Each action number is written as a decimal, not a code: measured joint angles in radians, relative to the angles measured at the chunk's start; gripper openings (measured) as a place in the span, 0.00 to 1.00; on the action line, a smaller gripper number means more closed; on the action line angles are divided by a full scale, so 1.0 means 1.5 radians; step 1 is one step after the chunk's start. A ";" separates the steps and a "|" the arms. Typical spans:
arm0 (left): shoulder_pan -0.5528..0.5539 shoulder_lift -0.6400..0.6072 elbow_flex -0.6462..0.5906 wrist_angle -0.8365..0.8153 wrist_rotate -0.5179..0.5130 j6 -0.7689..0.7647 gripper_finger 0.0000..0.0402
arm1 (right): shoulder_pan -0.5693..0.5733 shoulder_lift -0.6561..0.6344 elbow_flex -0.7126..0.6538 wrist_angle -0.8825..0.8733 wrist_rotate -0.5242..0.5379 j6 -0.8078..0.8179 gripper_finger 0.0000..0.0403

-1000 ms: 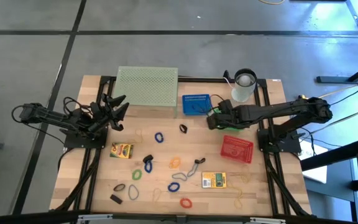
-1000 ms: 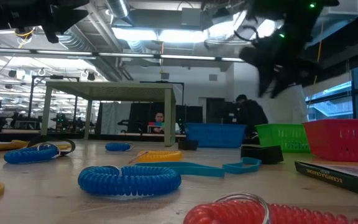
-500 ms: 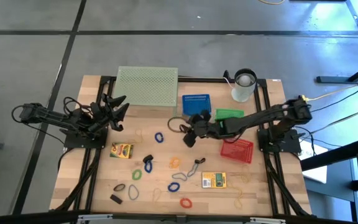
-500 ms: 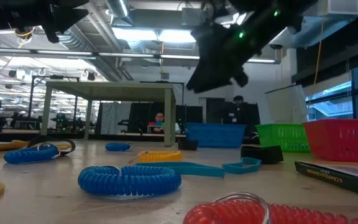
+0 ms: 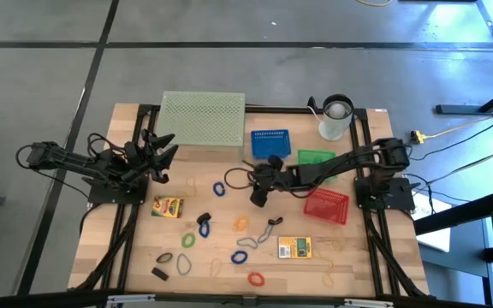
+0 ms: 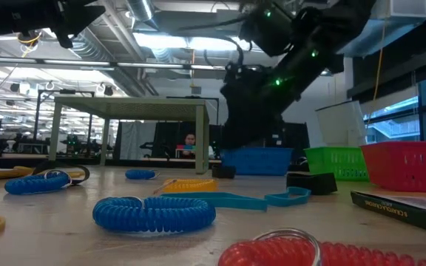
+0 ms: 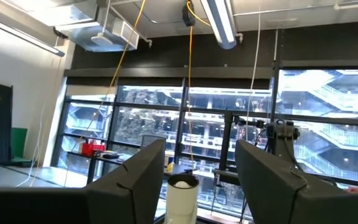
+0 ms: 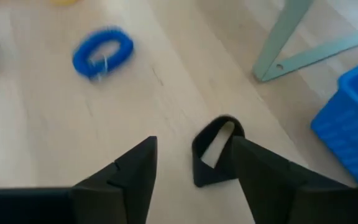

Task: Pick & Place Office Desk Supplies
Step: Put the black rubber band into the green bin

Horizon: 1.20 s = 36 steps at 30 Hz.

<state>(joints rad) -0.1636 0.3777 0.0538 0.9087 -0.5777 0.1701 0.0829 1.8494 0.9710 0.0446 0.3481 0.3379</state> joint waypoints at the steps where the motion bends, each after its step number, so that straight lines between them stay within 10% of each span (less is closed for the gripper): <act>1: 0.000 0.000 0.000 0.000 0.000 0.000 0.48 | 0.000 0.007 0.000 0.000 0.000 -0.023 0.53; 16: 0.000 0.000 0.000 0.000 -0.003 0.000 0.47 | -0.030 0.102 0.003 0.070 -0.039 -0.014 0.48; 30: 0.000 0.000 0.000 0.000 -0.004 -0.002 0.48 | -0.029 0.106 0.001 0.087 -0.015 0.108 0.03; 36: 0.000 0.000 0.000 0.000 -0.004 -0.002 0.47 | -0.029 0.077 -0.004 0.064 -0.032 0.104 0.03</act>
<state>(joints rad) -0.1635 0.3779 0.0540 0.9089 -0.5831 0.1669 0.0401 1.9643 0.9656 0.1407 0.2995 0.4939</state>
